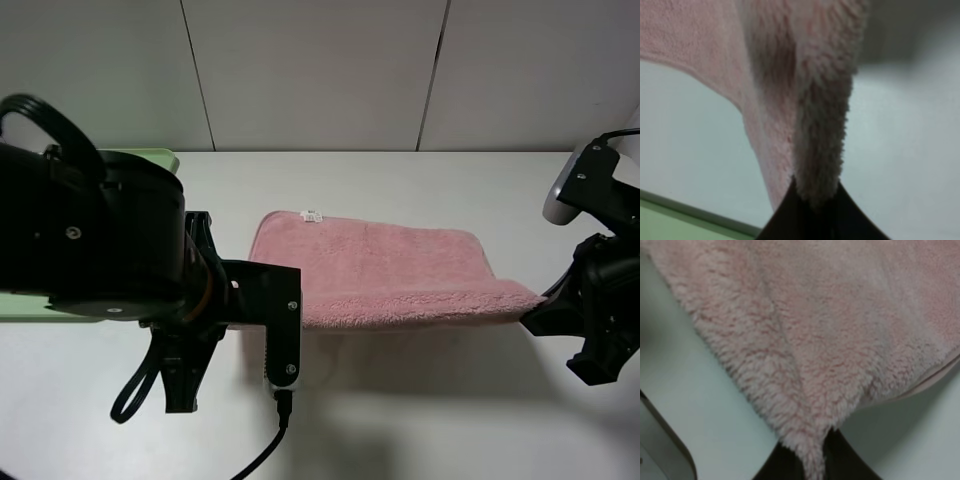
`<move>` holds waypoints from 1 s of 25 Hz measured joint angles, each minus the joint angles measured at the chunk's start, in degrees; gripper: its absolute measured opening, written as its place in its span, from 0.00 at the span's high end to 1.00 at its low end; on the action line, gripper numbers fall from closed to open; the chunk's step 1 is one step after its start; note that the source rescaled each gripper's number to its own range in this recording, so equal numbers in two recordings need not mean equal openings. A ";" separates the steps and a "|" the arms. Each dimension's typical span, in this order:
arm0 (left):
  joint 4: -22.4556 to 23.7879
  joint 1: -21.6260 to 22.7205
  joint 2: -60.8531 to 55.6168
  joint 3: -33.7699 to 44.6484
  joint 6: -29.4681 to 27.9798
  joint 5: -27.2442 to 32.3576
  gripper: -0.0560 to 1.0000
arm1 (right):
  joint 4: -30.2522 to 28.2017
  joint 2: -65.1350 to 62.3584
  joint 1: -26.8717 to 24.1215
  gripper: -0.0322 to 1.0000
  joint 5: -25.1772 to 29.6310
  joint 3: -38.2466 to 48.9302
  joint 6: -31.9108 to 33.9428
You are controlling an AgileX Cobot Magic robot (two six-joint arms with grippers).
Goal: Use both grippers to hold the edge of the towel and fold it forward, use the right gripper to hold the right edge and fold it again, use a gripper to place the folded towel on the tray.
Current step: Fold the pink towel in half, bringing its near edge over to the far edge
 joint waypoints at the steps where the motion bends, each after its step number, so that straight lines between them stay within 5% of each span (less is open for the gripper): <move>1: -0.05 -0.76 0.00 0.00 0.00 0.41 0.95 | -0.11 -0.33 0.00 0.97 0.48 0.00 0.44; 18: -0.17 -4.05 0.00 -0.61 -6.22 2.57 0.95 | -0.78 -1.12 0.00 0.97 0.92 0.00 7.47; 25: -0.23 -0.36 0.05 -7.92 -5.84 5.32 0.95 | -1.80 -1.12 0.00 0.97 0.28 0.00 10.42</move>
